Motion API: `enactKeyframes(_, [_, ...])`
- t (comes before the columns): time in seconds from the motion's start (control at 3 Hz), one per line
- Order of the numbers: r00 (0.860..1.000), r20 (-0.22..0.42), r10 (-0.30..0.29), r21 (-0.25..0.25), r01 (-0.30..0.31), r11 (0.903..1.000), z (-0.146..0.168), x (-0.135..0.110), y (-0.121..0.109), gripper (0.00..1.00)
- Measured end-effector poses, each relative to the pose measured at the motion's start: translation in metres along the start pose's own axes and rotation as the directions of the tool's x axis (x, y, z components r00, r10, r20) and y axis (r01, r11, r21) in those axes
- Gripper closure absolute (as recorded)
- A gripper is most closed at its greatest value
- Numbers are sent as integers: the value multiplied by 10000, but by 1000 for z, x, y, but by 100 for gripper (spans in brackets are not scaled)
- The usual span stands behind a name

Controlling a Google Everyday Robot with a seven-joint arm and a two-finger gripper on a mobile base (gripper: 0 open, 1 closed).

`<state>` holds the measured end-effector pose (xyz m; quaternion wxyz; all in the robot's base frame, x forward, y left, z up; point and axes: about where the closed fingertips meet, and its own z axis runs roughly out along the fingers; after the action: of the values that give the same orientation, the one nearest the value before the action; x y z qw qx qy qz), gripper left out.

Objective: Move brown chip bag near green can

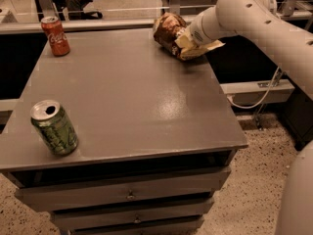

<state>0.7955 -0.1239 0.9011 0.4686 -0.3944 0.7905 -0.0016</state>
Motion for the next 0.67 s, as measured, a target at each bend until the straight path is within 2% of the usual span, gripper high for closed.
enactKeyframes(0.33, [9971,386,-657,529,637,9966,-36,-35,-6,100])
enactKeyframes(0.67, [9971,386,-658,528,637,9966,-36,-35,-6,100])
